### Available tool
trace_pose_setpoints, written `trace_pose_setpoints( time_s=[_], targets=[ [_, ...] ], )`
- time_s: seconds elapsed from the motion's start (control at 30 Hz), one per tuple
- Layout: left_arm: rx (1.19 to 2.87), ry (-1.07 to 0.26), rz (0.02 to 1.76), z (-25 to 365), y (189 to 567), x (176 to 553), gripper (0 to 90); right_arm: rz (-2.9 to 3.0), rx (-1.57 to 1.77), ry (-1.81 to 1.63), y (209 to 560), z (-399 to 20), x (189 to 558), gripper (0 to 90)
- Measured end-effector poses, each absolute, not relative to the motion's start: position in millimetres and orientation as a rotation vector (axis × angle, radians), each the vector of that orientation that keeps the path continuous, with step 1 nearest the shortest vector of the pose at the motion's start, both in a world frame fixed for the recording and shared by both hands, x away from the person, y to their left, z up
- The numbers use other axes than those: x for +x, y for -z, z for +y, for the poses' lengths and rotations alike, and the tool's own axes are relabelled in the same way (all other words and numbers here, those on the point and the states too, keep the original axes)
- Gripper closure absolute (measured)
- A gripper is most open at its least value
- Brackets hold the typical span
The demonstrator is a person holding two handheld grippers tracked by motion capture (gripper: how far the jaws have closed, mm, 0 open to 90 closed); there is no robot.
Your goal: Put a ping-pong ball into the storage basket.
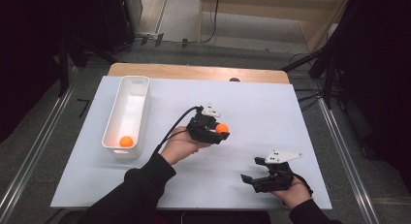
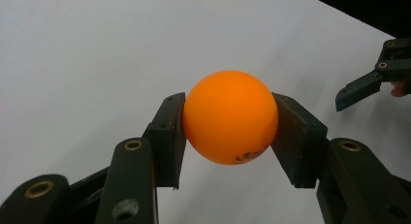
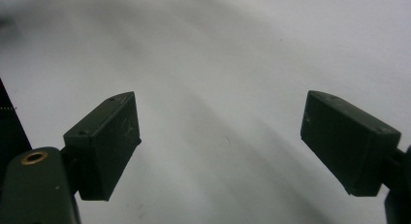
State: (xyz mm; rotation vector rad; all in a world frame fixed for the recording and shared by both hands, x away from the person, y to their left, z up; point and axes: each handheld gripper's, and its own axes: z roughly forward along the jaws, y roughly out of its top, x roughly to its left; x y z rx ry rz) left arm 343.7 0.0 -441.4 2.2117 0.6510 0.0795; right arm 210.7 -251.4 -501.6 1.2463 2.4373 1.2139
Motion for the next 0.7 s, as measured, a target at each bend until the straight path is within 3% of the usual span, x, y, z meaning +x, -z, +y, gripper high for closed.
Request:
trace_pose_setpoints(
  time_s=[0.7],
  targets=[
    [2.166, -0.090, 0.707, 21, 422, 343, 50.9, 2.443, 1.224, -1.208, 501, -249, 214, 12.6]
  ],
)
